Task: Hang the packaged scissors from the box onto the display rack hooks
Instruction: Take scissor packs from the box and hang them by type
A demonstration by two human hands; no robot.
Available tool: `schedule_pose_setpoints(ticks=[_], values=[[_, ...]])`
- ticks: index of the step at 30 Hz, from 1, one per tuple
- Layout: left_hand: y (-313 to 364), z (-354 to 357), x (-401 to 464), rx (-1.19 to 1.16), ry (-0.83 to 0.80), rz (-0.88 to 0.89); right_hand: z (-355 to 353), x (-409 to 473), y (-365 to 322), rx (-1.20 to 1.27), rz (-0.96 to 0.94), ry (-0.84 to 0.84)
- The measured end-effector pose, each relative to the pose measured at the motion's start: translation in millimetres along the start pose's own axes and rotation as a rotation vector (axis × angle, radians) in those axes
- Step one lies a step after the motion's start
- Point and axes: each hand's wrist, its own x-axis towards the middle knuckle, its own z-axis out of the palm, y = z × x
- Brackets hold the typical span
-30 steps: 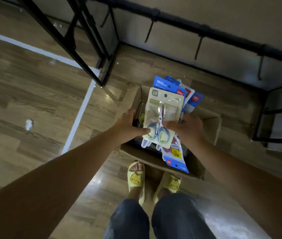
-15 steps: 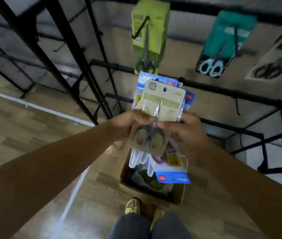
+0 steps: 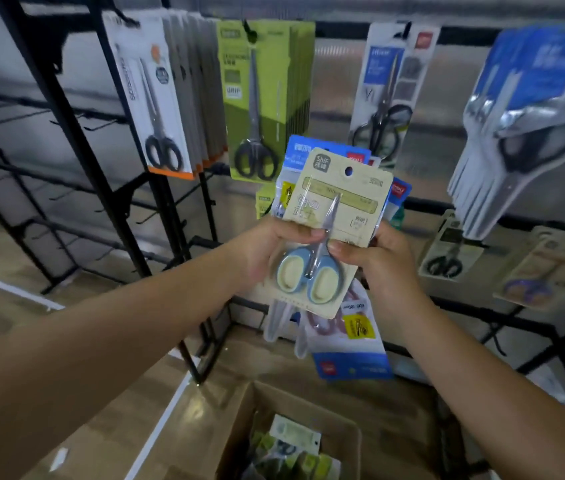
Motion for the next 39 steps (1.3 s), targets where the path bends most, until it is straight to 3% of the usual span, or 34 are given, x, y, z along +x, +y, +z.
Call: schedule_pose_setpoints(ticks=[5, 10, 21, 26, 31, 34, 39], values=[[26.3, 16.9, 3.8, -0.046, 0.043, 0.037, 2.8, 9.9, -23.7, -0.036, -0.109, 0.083], [38.1, 17.3, 0.9, -0.13, -0.025, 0.068, 2.5, 15.9, -35.5, 0.031, -0.223, 0.044], [48.3, 20.2, -3.0, -0.069, 0.04, 0.166, 14.3, 15.0, -58.2, 0.003, -0.208, 0.096], [44.6, 24.4, -1.3, -0.099, 0.154, 0.207, 12.8, 26.4, -58.1, -0.188, -0.096, 0.097], [38.7, 23.4, -0.5, -0.144, 0.205, 0.204, -1.7, 33.5, -59.2, -0.01, 0.073, 0.008], [40.5, 17.7, -1.6, -0.153, 0.256, 0.222, -13.0, 29.0, -62.6, -0.043, 0.126, -0.055], [53.7, 3.9, -8.0, -0.198, 0.276, 0.232, -26.4, 11.1, -56.8, -0.162, 0.443, -0.206]])
